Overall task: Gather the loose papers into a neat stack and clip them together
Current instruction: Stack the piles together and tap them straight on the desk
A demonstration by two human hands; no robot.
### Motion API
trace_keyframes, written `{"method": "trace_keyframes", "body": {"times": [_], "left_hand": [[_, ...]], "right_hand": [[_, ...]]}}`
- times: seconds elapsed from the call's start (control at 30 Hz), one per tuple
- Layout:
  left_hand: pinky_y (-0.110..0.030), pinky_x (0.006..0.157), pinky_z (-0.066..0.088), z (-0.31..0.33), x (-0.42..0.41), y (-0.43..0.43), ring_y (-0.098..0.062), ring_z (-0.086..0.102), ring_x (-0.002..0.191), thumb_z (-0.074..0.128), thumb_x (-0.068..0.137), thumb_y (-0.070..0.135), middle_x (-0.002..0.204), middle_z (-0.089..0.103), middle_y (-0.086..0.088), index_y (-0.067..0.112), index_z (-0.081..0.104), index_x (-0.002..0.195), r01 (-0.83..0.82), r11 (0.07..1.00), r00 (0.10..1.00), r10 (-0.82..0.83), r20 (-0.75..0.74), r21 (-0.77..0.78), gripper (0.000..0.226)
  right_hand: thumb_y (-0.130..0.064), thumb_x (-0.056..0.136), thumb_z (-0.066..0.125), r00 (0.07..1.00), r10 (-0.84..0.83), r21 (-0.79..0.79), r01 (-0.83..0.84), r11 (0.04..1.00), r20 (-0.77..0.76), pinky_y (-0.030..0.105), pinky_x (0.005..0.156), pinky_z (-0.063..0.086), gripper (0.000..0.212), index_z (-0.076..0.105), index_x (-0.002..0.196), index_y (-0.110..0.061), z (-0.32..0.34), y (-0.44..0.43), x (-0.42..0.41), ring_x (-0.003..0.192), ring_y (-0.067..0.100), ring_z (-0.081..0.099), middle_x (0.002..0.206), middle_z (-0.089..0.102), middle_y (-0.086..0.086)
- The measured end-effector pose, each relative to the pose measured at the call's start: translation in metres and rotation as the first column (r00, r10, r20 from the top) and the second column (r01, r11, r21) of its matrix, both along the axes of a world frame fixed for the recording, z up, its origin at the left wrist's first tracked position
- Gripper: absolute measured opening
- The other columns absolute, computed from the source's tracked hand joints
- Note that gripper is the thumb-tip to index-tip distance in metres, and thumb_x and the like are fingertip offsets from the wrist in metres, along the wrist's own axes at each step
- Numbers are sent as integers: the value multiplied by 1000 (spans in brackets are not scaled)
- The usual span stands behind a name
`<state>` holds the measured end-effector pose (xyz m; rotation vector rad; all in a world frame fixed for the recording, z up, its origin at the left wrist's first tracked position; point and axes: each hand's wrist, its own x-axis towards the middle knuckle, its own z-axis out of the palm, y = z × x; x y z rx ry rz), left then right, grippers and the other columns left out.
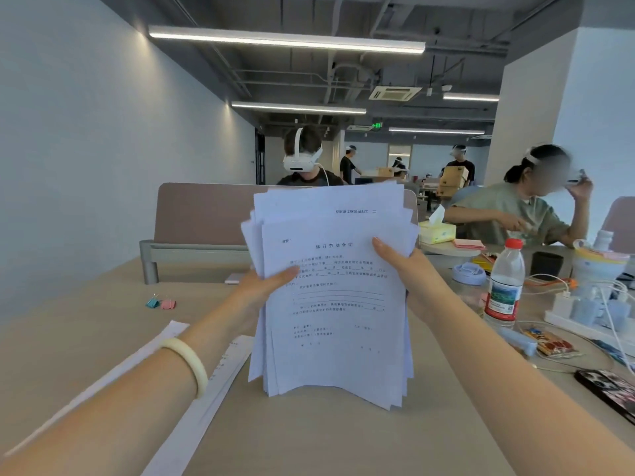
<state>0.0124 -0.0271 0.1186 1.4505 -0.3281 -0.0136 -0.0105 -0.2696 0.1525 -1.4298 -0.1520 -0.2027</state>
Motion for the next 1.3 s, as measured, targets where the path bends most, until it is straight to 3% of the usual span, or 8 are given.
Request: {"method": "trace_keyframes", "body": {"times": [0.1,0.2,0.43,0.7,0.8,0.9,1.13,1.3], "left_hand": [[-45,96,51,-42,-4,-5,-24,68,103,86,52,48,112,72,-3,19,66,115,-42,999,995,43,-90,21,72],[-39,90,53,-51,-2,-17,-21,68,97,80,69,35,103,72,0,24,68,100,-145,986,986,150,-72,81,35],[-11,59,50,-6,-6,-28,-7,62,79,68,84,26,85,63,14,20,61,101,-266,963,958,258,126,53,19],[-9,49,51,5,-8,-7,2,69,66,70,82,18,80,71,16,24,65,94,-161,987,980,158,122,9,15],[-10,54,52,6,-5,-13,-4,70,80,70,81,16,87,72,14,22,65,103,-166,986,974,162,161,8,23],[-14,53,51,12,-2,-23,-7,65,78,69,83,24,89,68,8,20,64,101,-249,968,957,245,154,10,19],[-27,73,53,40,-3,-26,-13,65,81,66,86,22,93,67,4,14,63,106,-345,933,905,361,227,-105,22],[-37,83,57,-16,-3,-16,-20,70,91,80,70,28,106,73,-4,13,68,108,-252,967,968,253,4,-43,42]], "right_hand": [[-44,78,71,989,-19,36,25,999,-145,32,70,57,47,63,115,-14,-28,0,-5,89,20,73,104,74,3],[-50,76,71,977,-95,27,102,994,-191,32,69,56,49,64,109,-15,-45,8,-10,88,20,71,98,73,0],[-42,85,64,963,-268,63,265,962,40,23,66,51,29,62,101,-18,-20,20,-10,80,9,64,96,69,-4],[-32,82,71,975,-151,-63,163,985,164,24,73,54,35,55,112,-25,-13,-2,-6,94,8,67,108,67,-8],[-36,80,72,976,-154,-77,167,983,151,38,88,54,56,48,128,-20,-8,-1,-2,105,17,65,119,65,-2],[-26,92,59,962,-213,-95,232,968,171,44,95,51,36,52,126,-17,0,11,2,109,22,63,120,65,2],[-22,91,60,947,-162,-89,193,977,278,41,83,55,26,50,115,-19,30,12,0,103,22,64,117,64,3],[-33,81,72,999,-1,-158,-7,987,-46,35,86,55,52,56,127,-14,-56,-9,9,104,18,68,120,68,1]]}}
